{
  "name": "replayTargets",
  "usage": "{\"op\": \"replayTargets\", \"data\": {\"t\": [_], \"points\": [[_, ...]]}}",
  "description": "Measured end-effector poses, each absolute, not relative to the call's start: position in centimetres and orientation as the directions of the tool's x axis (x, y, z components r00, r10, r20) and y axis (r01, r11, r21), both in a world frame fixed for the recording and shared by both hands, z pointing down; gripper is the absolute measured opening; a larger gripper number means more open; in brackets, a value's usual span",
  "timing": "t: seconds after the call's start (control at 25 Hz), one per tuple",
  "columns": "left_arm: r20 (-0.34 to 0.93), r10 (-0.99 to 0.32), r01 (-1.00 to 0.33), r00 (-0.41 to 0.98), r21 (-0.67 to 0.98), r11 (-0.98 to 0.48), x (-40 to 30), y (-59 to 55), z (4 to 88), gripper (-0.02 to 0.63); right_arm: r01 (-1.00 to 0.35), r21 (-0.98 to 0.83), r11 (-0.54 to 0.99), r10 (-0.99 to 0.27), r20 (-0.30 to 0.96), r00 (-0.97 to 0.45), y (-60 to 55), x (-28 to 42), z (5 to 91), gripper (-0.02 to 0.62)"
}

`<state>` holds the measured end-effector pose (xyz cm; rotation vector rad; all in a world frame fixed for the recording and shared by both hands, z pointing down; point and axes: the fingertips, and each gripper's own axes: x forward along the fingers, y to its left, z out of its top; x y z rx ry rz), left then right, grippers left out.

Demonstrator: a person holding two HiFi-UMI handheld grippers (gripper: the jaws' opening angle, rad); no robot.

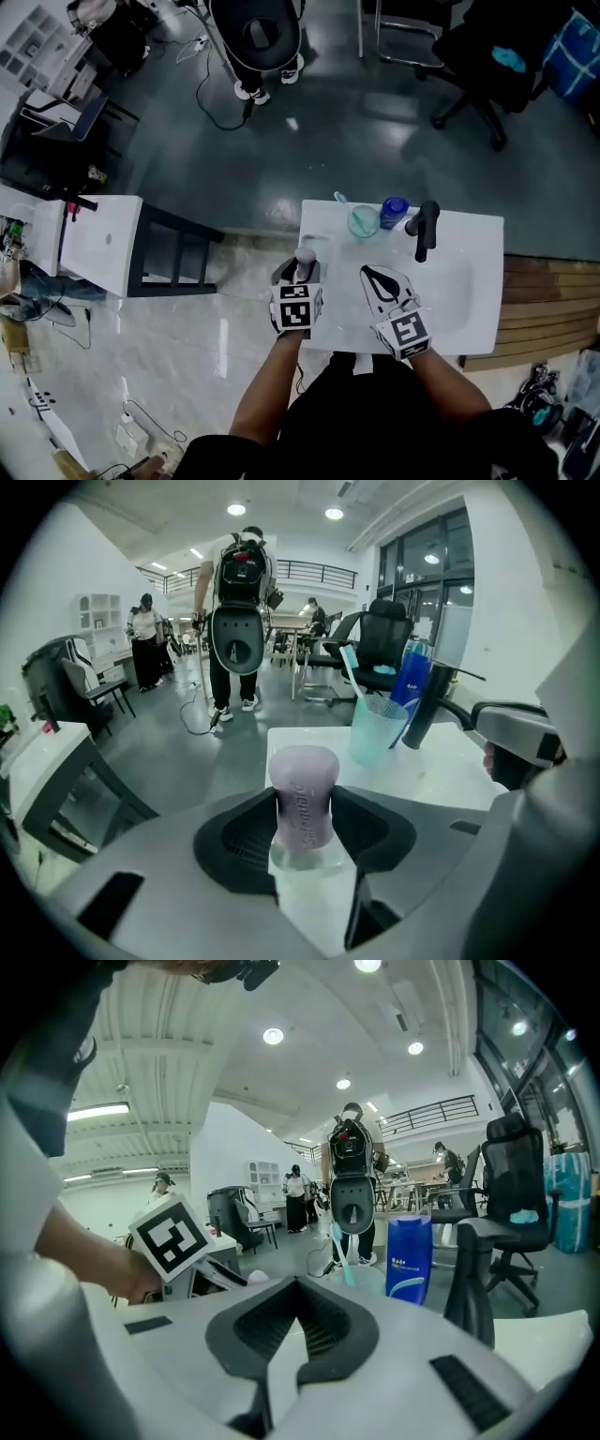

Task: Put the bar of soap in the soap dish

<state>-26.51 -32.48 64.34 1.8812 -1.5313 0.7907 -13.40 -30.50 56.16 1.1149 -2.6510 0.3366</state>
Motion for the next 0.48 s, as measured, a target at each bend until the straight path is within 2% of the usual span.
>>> {"op": "replayTargets", "data": {"t": [0.24, 0.48], "points": [[0.854, -0.503, -0.981, 0.132, 0.042, -0.187, -25.6, -33.4, 66.7, 0.198, -0.712, -0.126, 0.69, -0.652, 0.317, -0.688, -30.7, -12.5, 56.8, 0.015], [0.887, -0.453, -0.985, 0.087, 0.01, -0.17, -25.4, -34.2, 68.1, 0.196, -0.7, -0.135, 0.701, -0.641, 0.309, -0.702, -30.5, -12.1, 56.8, 0.015]]}}
